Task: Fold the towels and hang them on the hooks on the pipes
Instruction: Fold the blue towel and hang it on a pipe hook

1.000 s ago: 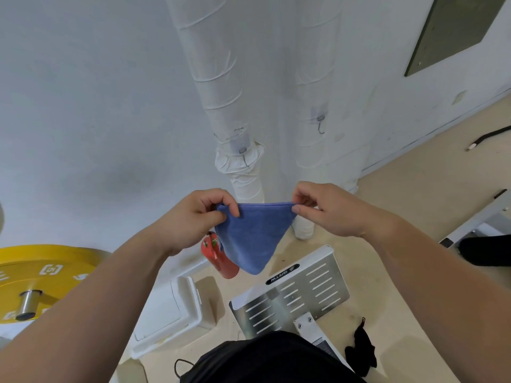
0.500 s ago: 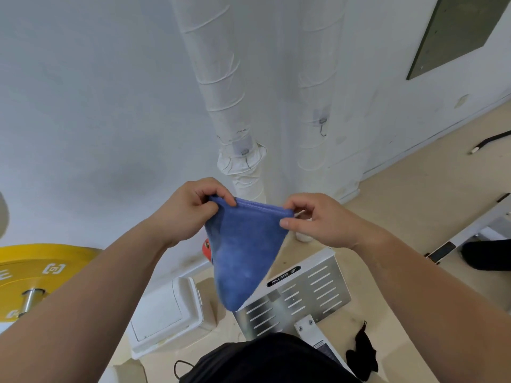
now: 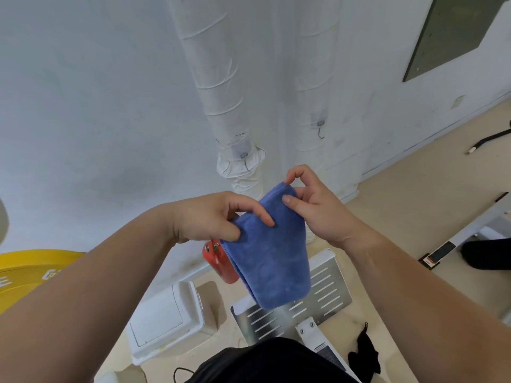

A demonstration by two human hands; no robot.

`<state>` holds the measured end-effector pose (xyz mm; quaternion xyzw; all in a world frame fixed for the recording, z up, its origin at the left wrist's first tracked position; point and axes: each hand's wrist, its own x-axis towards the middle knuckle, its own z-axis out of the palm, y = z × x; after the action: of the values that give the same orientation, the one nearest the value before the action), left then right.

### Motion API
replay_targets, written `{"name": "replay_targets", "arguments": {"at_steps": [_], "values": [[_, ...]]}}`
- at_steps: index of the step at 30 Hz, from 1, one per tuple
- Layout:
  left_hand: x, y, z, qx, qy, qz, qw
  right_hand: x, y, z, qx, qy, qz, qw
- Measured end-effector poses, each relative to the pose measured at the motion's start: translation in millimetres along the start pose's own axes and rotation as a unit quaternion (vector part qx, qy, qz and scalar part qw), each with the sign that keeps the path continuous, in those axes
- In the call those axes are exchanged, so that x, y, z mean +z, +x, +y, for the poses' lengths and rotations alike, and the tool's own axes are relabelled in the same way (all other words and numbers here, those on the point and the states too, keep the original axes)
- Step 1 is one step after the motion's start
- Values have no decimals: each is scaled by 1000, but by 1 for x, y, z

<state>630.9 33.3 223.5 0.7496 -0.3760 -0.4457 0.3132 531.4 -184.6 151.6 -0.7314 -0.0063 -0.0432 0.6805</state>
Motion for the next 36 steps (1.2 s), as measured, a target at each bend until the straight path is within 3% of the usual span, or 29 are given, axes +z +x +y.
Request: {"name": "replay_targets", "arguments": {"at_steps": [4, 10, 17, 21, 26, 30, 36], "values": [[6, 11, -6, -2, -68, 29, 997, 0, -3, 2, -22, -14, 29, 999], [11, 21, 0, 0, -43, 67, 997, -6, -10, 8, 15, -17, 26, 999], [9, 22, 8, 12, -112, 154, 982, -3, -24, 42, 66, 67, -52, 994], [0, 15, -2, 33, -204, 217, 954, 1, -25, 70, 104, -2, -91, 990], [-7, 5, -35, 12, -230, 308, 923, -5, -31, 96, 133, -135, -99, 977], [-4, -4, -68, -19, -224, 357, 907, -15, -42, 110, 170, -104, -53, 979], [18, -11, -97, -72, -121, 350, 926, -30, -50, 109, 259, -4, 43, 965]]}}
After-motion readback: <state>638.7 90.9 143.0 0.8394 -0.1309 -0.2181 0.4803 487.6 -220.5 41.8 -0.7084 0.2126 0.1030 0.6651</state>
